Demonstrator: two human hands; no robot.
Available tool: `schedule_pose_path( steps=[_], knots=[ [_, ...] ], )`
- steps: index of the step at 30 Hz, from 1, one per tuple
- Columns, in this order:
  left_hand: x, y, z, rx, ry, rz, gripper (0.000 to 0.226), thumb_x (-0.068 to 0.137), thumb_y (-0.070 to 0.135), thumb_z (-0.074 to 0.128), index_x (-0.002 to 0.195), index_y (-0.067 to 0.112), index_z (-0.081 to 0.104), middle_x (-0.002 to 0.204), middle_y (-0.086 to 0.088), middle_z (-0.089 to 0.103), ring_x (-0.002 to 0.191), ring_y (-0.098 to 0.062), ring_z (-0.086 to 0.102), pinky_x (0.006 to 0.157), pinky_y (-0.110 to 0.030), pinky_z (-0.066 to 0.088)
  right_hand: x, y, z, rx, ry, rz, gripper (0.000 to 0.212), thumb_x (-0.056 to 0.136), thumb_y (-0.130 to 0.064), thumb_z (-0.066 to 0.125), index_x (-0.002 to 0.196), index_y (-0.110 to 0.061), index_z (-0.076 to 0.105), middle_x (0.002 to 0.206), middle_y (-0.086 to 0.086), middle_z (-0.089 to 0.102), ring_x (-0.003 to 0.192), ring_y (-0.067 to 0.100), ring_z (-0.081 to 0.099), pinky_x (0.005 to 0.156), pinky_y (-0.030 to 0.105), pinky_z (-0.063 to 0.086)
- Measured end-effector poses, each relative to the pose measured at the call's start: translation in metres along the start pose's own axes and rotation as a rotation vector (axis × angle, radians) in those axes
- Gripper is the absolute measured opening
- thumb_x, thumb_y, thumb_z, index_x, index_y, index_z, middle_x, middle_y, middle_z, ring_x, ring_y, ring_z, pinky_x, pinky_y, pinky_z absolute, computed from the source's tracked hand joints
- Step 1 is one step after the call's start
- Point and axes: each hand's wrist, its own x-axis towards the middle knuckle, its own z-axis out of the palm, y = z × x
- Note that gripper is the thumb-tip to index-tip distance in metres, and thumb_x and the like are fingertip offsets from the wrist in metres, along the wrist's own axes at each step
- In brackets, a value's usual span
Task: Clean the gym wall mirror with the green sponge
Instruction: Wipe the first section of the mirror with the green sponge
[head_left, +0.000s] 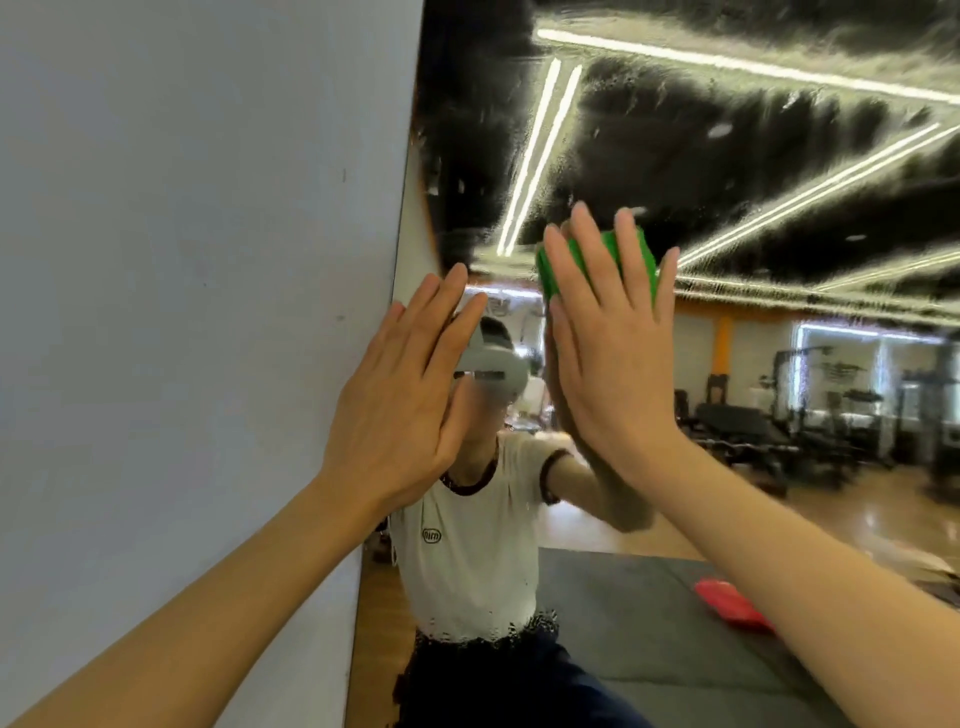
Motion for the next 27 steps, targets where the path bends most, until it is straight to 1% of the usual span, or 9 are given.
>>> schedule_pose_path(
  steps=[4,6,9,13,17,20,22,25,27],
  knots=[
    [-0.001,0.001,0.001,-0.022,0.012,0.003,0.059,0.103,0.027,0.036,0.158,0.007,0.029,0.167,-0.012,0.020,0.155,-0.021,0.013,0.127,-0.031,0.002,-0.098,-0.011,-0.013,0.000,-0.129,-0.269,0.058,0.102,-0.020,0.046,0.158,-0.017,0.030,0.166,0.008,0.021,0.155,0.032,0.012,0.123,0.060,0.006],
    [0.000,0.000,0.001,-0.027,0.014,0.004,0.059,0.103,0.026,0.037,0.158,0.007,0.029,0.167,-0.013,0.021,0.155,-0.022,0.013,0.128,-0.032,0.002,-0.099,-0.001,-0.020,-0.025,-0.181,-0.377,0.057,0.102,-0.023,0.044,0.157,-0.018,0.032,0.165,0.007,0.024,0.154,0.030,0.014,0.123,0.059,0.008],
    [0.000,0.000,0.002,-0.007,0.001,-0.009,0.061,0.102,0.025,0.041,0.159,0.009,0.025,0.168,-0.011,0.018,0.156,-0.019,0.009,0.127,-0.030,0.000,-0.023,0.002,-0.010,-0.028,-0.121,-0.244,0.053,0.104,-0.025,0.034,0.157,-0.018,0.032,0.165,0.008,0.027,0.154,0.031,0.014,0.124,0.054,0.001],
    [0.000,0.000,0.002,-0.021,-0.015,-0.017,0.063,0.101,0.025,0.042,0.159,0.006,0.025,0.168,-0.011,0.019,0.156,-0.020,0.010,0.127,-0.029,-0.001,0.044,-0.014,0.005,-0.034,-0.018,-0.032,0.052,0.104,-0.021,0.033,0.155,-0.017,0.036,0.164,0.009,0.029,0.153,0.035,0.017,0.122,0.061,0.008],
    [-0.001,0.002,-0.001,-0.078,-0.006,-0.035,0.064,0.103,0.026,0.040,0.160,0.008,0.018,0.169,-0.009,0.015,0.157,-0.017,0.008,0.127,-0.028,-0.003,-0.041,-0.018,-0.001,0.005,-0.097,-0.238,0.059,0.101,-0.017,0.051,0.157,-0.018,0.033,0.166,0.008,0.023,0.155,0.033,0.011,0.123,0.061,0.010],
    [-0.007,-0.010,-0.011,-0.075,-0.027,-0.002,0.062,0.104,0.024,0.039,0.161,0.011,0.017,0.169,-0.005,0.011,0.157,-0.013,0.004,0.126,-0.029,-0.004,-0.086,-0.007,-0.015,-0.014,-0.189,-0.500,0.057,0.101,-0.023,0.044,0.157,-0.020,0.032,0.165,0.006,0.025,0.154,0.031,0.015,0.122,0.061,0.013],
    [-0.005,-0.027,-0.022,-0.024,-0.045,0.038,0.059,0.105,0.022,0.036,0.160,0.012,0.019,0.169,-0.004,0.012,0.156,-0.012,0.003,0.126,-0.028,-0.004,-0.070,0.004,-0.018,-0.033,-0.237,-0.562,0.056,0.102,-0.026,0.039,0.157,-0.021,0.031,0.165,0.005,0.027,0.154,0.030,0.014,0.123,0.058,0.009],
    [0.016,-0.055,-0.036,0.039,-0.080,0.045,0.056,0.107,0.026,0.026,0.161,0.013,0.019,0.169,-0.005,0.013,0.156,-0.015,0.006,0.126,-0.027,-0.004,-0.017,-0.004,-0.013,0.065,-0.142,-0.228,0.053,0.104,-0.026,0.034,0.157,-0.017,0.030,0.165,0.008,0.026,0.155,0.028,0.012,0.125,0.049,-0.005],
    [0.027,-0.068,-0.039,0.100,-0.110,0.090,0.055,0.108,0.028,0.023,0.161,0.014,0.020,0.168,-0.007,0.014,0.156,-0.021,0.010,0.126,-0.028,-0.003,0.001,-0.021,-0.006,0.203,-0.080,0.003,0.048,0.105,-0.024,0.037,0.152,-0.012,0.038,0.164,0.009,0.029,0.155,0.028,0.012,0.124,0.050,-0.005]
  ],
)
